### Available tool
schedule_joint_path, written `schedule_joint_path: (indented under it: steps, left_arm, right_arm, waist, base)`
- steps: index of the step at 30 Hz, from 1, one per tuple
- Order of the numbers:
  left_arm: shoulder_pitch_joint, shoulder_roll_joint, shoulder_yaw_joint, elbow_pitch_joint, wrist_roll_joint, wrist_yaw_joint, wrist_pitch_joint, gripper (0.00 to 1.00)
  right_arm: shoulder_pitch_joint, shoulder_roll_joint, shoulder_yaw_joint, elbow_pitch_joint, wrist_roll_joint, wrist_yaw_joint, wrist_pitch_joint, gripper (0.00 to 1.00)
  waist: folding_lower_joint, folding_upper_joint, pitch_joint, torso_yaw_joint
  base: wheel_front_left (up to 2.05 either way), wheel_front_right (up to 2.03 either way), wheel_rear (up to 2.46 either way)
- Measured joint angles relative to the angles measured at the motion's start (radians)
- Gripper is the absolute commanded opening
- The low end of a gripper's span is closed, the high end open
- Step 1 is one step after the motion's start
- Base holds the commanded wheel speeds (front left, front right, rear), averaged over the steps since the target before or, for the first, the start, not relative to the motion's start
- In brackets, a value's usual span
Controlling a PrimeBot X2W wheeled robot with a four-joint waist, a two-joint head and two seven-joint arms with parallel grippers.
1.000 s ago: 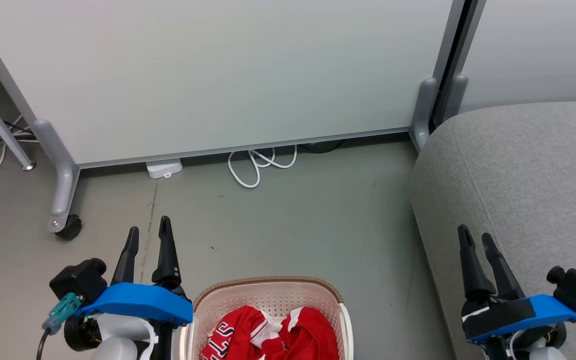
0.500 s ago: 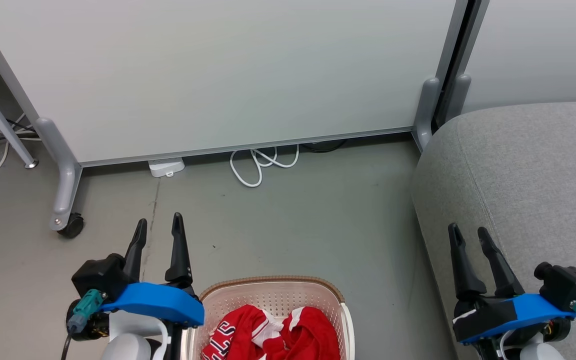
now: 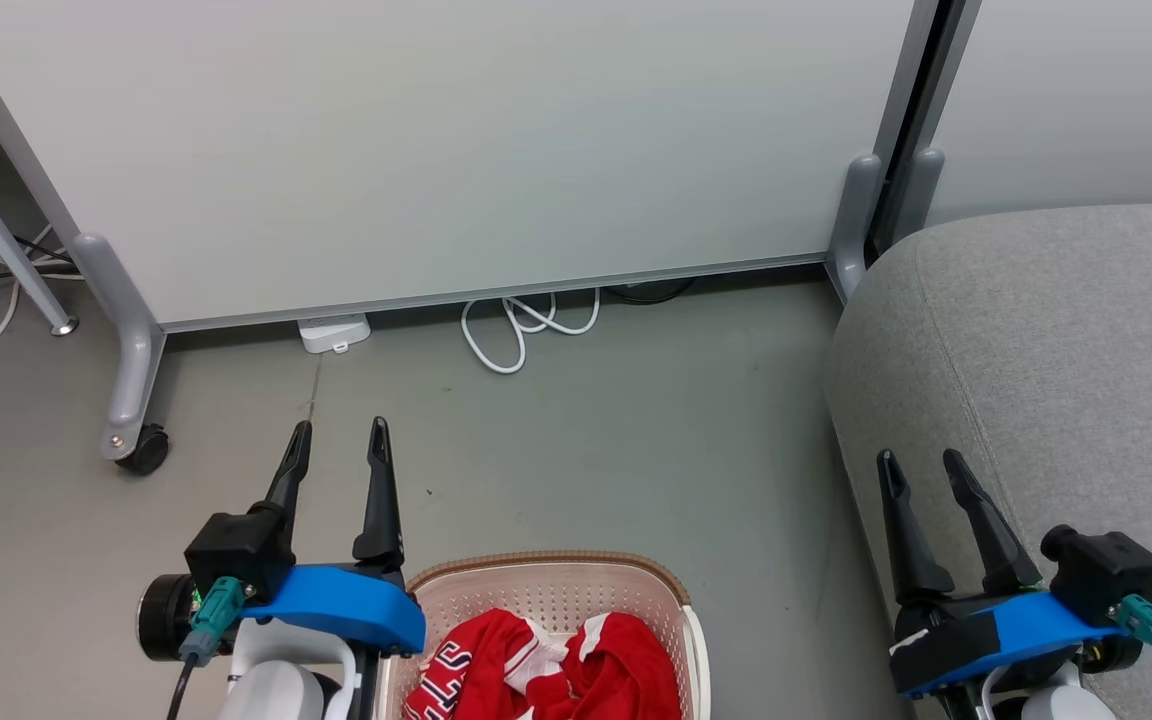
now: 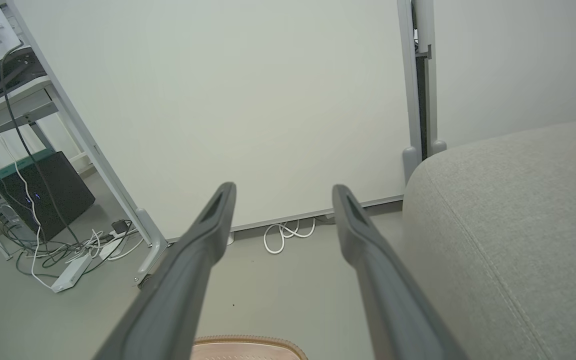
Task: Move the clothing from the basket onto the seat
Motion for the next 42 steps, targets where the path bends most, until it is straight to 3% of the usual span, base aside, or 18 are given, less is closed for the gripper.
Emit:
schedule_joint_path:
  steps: [30, 42]
  left_arm:
    - [-0.009, -0.002, -0.035, 0.015, 0.235, 0.013, -0.058, 1.0]
    - [-0.009, -0.007, -0.038, 0.023, 0.28, 0.008, -0.069, 1.0]
  right_arm:
    - [-0.007, -0.004, 0.036, 0.001, -0.239, 0.0, -0.058, 1.0]
    - [-0.008, -0.005, 0.045, 0.004, -0.278, 0.0, -0.069, 1.0]
  waist:
    - [0.0, 0.0, -0.01, 0.005]
    - [0.0, 0.0, -0.015, 0.009]
  base:
    - [0.0, 0.0, 0.0]
    - [0.0, 0.0, 0.0]
